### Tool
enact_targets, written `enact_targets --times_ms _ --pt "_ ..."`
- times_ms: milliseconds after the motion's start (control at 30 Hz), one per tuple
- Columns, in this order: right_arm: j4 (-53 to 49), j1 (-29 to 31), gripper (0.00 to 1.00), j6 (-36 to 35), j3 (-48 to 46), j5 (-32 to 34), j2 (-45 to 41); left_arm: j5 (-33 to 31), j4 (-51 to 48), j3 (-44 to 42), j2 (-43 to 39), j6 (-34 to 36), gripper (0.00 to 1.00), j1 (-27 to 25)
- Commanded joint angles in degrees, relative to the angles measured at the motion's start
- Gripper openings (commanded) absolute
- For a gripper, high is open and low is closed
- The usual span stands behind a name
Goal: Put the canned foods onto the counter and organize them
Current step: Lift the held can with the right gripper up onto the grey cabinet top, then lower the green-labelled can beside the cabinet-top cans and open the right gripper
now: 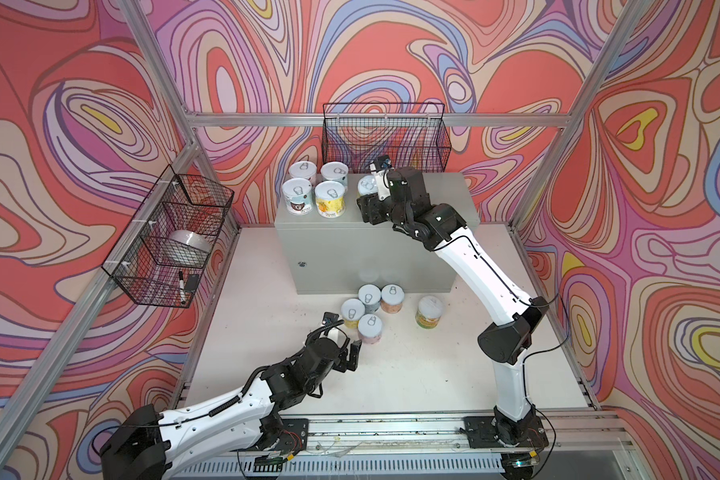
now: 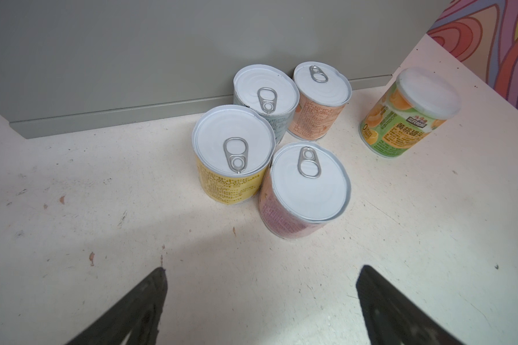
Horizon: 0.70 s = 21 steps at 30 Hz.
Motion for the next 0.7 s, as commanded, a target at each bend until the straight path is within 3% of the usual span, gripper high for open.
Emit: enact_targets --times_ms 0,200,667 --pt "4.1 -0.36 0.35 0.55 1.92 0.95 0.48 -1.07 -1.25 -0.51 -0.78 -0.05 0.99 0.21" --pt "4.89 -0.43 0.7 0.7 1.97 0.09 0.77 -1.75 -1.74 -0.51 -1.48 -0.14 0.99 0.2" --pt "6.04 -0.52 0.84 0.62 3.92 0.02 1.36 -2.12 -2.38 -0.47 -1.92 -0.16 0.99 0.17"
